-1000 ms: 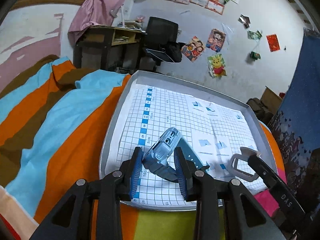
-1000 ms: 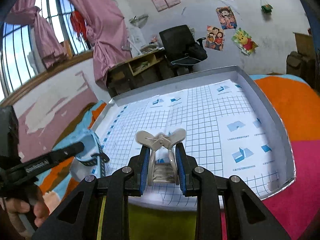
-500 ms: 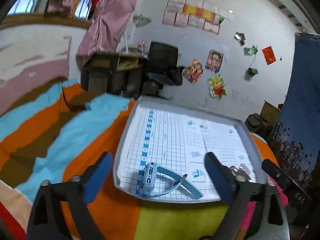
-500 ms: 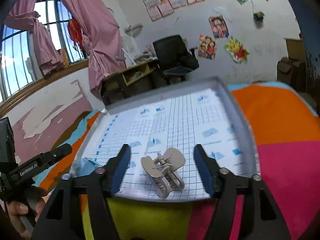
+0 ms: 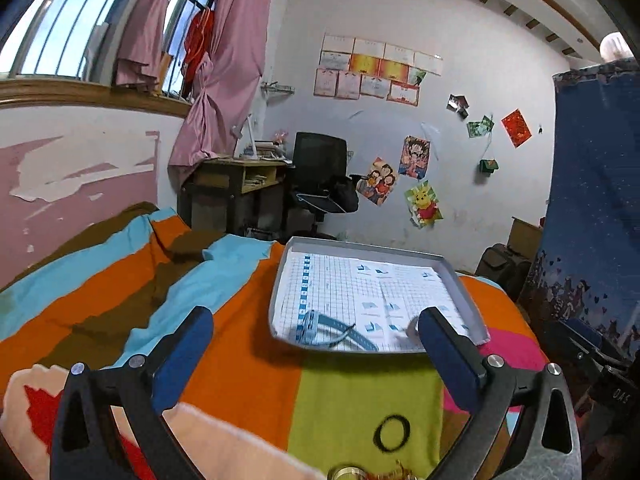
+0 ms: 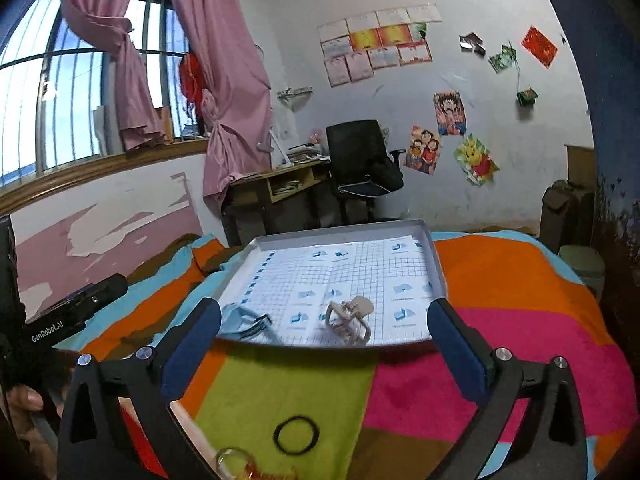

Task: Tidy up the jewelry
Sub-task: 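Withdraw both open grippers from the tray back over the bedspread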

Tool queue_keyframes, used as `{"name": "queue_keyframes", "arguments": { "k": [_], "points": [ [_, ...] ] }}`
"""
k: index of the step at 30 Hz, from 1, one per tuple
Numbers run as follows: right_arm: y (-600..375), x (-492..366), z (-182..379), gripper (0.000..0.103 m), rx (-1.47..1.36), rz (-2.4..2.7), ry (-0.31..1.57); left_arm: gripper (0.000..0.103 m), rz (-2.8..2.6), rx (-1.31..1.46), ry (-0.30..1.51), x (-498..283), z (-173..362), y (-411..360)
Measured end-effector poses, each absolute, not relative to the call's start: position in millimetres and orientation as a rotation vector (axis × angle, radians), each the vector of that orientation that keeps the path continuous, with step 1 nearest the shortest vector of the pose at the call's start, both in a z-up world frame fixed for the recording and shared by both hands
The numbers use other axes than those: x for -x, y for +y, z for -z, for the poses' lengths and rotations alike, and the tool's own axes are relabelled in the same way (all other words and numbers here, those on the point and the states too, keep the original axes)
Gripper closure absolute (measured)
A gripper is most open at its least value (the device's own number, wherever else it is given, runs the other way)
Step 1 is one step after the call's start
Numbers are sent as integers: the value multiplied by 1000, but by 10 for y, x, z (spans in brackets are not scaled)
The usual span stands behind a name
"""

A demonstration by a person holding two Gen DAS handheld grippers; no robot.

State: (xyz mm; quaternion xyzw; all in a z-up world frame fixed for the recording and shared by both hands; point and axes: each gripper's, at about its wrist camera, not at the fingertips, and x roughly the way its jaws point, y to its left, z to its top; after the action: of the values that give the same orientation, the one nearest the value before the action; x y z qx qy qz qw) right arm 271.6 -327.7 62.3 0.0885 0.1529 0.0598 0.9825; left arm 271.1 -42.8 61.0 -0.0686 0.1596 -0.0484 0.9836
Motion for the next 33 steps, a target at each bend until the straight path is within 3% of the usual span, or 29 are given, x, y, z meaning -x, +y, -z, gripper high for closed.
{"name": "queue_keyframes", "arguments": {
  "k": [10, 18, 33],
  "points": [
    [-3137, -1695, -730, 1, -157, -121, 270, 0, 106, 96, 274, -1828, -683, -176],
    [-3017, -1173, -556, 1, -211, -88, 290, 0, 123, 83, 292, -1324, -347, 20],
    [-2773, -1217, 12, 1, -134, -7, 420, 0, 35, 91, 498, -1400, 241, 12]
  ]
}}
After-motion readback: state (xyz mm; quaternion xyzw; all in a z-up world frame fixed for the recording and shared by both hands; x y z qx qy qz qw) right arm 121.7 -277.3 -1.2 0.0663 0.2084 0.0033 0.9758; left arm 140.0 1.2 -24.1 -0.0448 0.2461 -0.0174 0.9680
